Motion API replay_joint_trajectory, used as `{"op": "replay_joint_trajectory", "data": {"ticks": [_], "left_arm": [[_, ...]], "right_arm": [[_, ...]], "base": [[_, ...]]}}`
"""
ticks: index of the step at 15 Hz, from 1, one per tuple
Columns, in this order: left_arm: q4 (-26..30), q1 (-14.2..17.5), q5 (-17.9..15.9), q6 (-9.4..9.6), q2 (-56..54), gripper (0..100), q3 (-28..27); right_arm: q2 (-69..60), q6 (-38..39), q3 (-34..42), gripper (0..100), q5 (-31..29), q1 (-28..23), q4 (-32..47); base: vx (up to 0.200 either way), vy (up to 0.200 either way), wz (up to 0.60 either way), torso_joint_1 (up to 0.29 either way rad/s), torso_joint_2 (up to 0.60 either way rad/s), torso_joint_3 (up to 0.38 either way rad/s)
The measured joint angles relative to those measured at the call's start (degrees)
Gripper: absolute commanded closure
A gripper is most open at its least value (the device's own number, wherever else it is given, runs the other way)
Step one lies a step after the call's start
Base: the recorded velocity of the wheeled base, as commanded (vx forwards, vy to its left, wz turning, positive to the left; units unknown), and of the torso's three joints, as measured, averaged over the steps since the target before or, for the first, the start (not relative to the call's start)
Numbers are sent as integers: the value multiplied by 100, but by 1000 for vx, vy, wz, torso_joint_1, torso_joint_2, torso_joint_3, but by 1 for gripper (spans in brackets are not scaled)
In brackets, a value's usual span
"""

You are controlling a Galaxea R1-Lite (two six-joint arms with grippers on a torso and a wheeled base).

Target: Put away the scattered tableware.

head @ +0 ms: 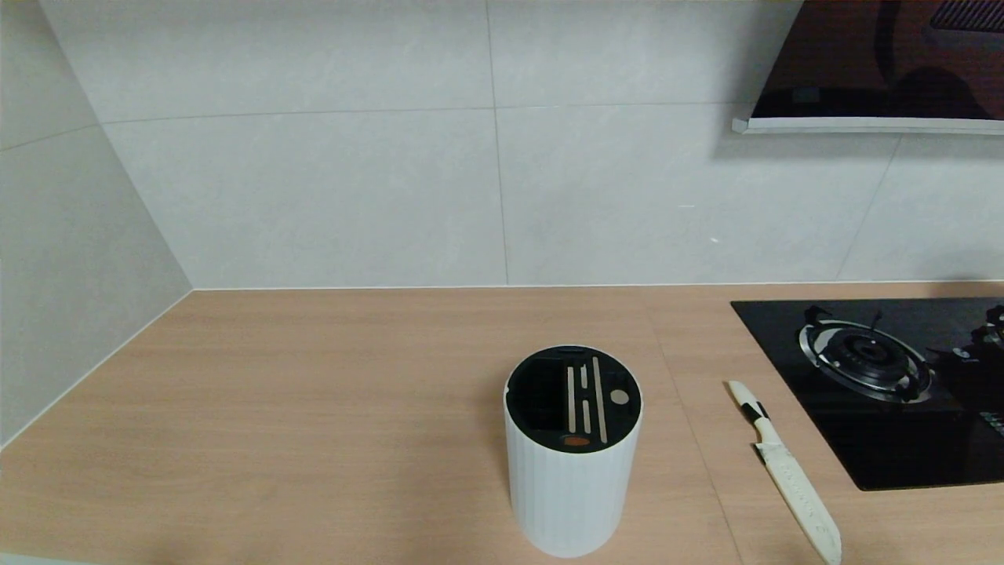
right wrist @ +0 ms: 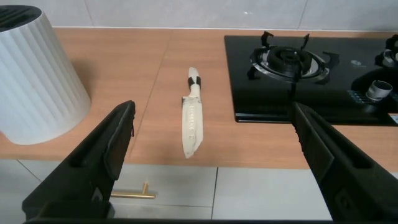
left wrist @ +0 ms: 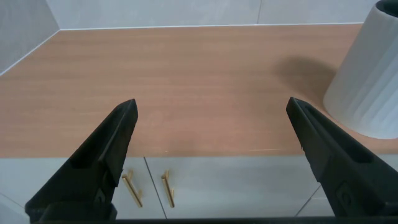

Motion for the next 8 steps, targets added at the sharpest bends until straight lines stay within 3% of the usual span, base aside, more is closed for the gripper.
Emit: {"op": "replay_joint_trajectory", "data": {"ticks": [4, 8], "left_arm": [[0, -2, 0, 0, 0, 0, 0], [0, -2, 0, 2, 0, 0, 0]], "right_arm": [[2, -26, -24, 0, 11, 0, -35], [421, 51, -864, 0, 416, 44, -38]], "base": [[0, 0, 0, 0, 0, 0], [0, 0, 0, 0, 0, 0]]}}
